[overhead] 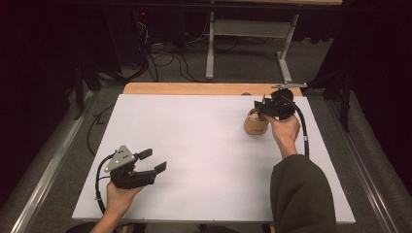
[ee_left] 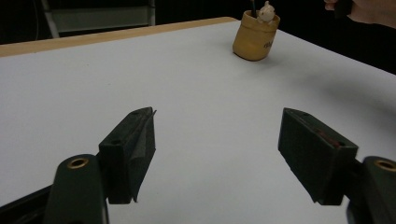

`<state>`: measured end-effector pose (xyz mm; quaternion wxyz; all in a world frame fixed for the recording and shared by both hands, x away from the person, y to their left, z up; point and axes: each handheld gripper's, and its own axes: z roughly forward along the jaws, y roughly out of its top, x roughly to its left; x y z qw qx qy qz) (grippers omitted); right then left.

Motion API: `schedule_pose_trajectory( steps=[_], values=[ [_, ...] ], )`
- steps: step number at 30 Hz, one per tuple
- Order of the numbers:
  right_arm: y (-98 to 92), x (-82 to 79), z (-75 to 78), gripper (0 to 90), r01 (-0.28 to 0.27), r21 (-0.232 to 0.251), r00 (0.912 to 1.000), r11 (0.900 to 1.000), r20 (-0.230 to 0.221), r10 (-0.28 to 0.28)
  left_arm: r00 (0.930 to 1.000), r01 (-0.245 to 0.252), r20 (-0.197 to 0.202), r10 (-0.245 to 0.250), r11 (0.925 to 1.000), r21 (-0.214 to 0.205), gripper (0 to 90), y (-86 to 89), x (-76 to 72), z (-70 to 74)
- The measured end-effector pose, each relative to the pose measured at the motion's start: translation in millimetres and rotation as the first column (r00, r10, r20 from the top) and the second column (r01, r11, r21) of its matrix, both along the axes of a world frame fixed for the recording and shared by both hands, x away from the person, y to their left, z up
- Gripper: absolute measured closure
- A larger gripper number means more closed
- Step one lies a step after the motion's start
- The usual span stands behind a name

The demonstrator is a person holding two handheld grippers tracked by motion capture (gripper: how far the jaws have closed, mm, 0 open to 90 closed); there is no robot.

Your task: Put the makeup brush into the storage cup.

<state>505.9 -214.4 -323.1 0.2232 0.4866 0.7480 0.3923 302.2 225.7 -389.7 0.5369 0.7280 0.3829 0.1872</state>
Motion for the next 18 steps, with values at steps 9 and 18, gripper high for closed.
schedule_pose_trajectory(
  steps=[9, 18],
  values=[
    [-2.9, -2.7, 0.4, 53.6, 0.002, 0.008, 1.0000, 1.0000, 0.006, -0.002, 1.0000, 0.000, 0.000, 0.000, 1.0000, 0.000, 27.8, 0.0, 0.0, 0.0],
    [-9.0, -7.7, -2.3, 52.9, 0.004, 0.019, 1.0000, 0.9998, 0.005, -0.004, 1.0000, 0.001, 0.000, -0.001, 1.0000, 0.001, 27.9, -0.5, 0.0, 0.0]
  ],
)
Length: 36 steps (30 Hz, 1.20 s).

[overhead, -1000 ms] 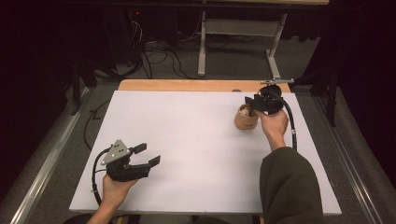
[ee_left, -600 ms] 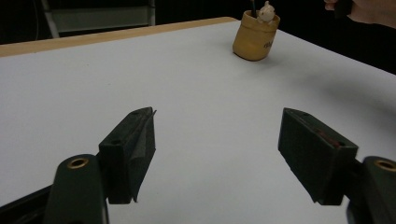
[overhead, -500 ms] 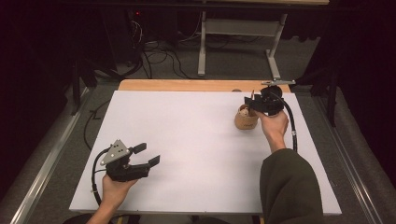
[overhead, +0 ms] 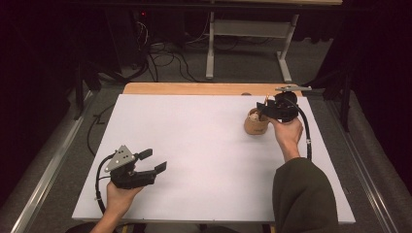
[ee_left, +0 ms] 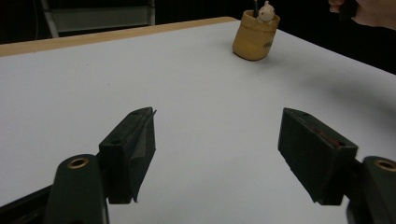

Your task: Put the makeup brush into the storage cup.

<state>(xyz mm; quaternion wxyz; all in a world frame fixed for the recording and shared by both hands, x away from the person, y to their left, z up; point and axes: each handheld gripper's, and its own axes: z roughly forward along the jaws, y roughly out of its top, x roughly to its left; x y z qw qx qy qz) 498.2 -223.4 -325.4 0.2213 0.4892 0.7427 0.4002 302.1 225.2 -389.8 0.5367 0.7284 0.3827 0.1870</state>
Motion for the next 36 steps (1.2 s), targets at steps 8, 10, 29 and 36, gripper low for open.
schedule_pose_trajectory(
  steps=[8, 10, 29, 36],
  values=[
    [-1.7, -3.2, 2.3, 52.8, -0.006, 0.002, 1.0000, 1.0000, 0.006, 0.006, 1.0000, 0.000, -0.001, 0.000, 1.0000, 0.000, 27.9, -0.1, 0.2, -0.2],
    [-1.3, -4.6, 3.5, 52.7, -0.012, 0.003, 0.9999, 0.9999, 0.008, 0.012, 1.0000, 0.000, -0.001, 0.000, 1.0000, 0.001, 27.9, -0.2, 0.1, -0.1],
    [-2.6, -14.8, 13.0, 52.6, -0.034, -0.002, 0.9989, 0.9994, 0.032, 0.034, 1.0000, 0.002, -0.001, -0.002, 1.0000, 0.001, 27.8, -0.4, 0.4, -0.3],
    [-6.6, -20.8, 15.7, 52.4, -0.041, -0.004, 0.9984, 0.9992, 0.040, 0.041, 1.0000, 0.004, -0.002, -0.004, 1.0000, -0.001, 27.8, -1.0, 0.4, -0.5]
  ],
)
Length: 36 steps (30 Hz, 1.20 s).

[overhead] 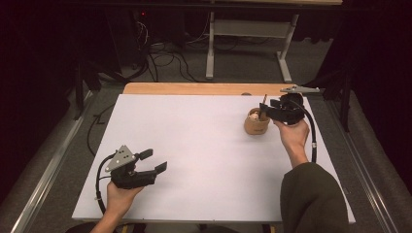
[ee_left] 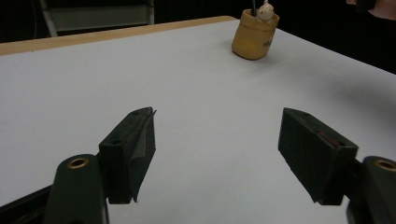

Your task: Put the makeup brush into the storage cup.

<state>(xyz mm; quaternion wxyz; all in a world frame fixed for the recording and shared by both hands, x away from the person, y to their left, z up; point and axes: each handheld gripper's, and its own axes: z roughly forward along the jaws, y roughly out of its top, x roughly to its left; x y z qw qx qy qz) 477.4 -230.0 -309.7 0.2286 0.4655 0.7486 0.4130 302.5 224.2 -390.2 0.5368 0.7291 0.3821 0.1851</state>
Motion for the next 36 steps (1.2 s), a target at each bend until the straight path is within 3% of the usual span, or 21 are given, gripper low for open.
schedule_pose_trajectory(
  steps=[36],
  values=[
    [-12.8, -27.5, 8.3, 51.9, -0.031, 0.023, 0.9988, 0.9992, 0.038, 0.030, 1.0000, 0.001, -0.002, -0.001, 1.0000, 0.005, 27.9, -0.1, 0.3, -0.2]
  ],
)
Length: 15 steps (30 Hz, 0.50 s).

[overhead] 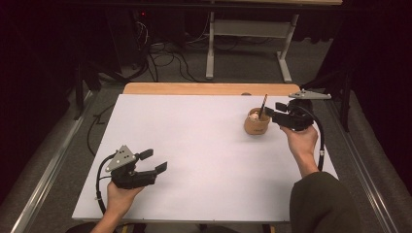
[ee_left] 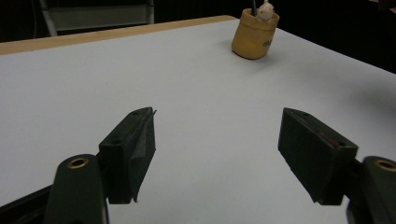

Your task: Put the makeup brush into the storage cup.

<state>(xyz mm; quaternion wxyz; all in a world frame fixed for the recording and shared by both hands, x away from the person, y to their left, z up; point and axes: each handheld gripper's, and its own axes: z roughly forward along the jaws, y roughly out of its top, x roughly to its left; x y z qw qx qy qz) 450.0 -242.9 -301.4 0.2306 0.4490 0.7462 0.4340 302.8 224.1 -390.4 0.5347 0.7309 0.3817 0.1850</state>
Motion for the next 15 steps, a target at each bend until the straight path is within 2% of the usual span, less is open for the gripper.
schedule_pose_trajectory(
  steps=[15],
  values=[
    [-8.5, -8.5, -3.4, 52.0, 0.003, 0.001, 1.0000, 1.0000, 0.009, -0.003, 1.0000, 0.000, 0.001, 0.000, 1.0000, -0.001, 27.8, 0.0, -0.1, 0.0]
  ],
)
